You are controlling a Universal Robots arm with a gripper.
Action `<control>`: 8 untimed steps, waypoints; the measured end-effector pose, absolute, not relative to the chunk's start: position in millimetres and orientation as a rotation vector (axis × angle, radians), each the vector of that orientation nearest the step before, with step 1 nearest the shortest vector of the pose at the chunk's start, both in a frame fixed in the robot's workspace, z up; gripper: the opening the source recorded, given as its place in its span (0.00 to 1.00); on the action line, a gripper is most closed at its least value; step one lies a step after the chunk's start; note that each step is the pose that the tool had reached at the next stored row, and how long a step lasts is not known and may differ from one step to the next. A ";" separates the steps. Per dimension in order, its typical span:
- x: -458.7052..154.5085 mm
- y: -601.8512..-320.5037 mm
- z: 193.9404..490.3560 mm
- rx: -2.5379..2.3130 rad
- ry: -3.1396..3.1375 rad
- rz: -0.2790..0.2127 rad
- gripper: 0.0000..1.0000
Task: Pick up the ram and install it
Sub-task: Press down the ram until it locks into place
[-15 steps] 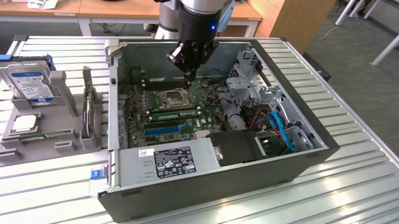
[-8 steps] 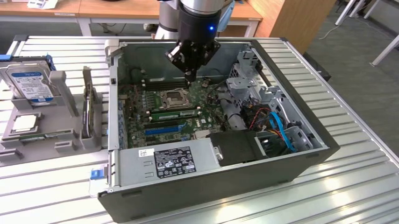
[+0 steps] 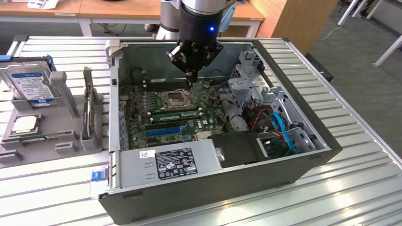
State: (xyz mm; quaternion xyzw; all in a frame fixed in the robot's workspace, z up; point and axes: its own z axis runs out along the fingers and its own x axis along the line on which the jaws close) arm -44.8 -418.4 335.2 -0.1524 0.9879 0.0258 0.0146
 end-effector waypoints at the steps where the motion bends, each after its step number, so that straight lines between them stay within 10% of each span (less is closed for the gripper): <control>1: -44.7 -418.4 335.3 -0.475 3.081 0.082 0.10; 8: -44.8 -418.5 335.4 -0.436 3.124 0.091 0.10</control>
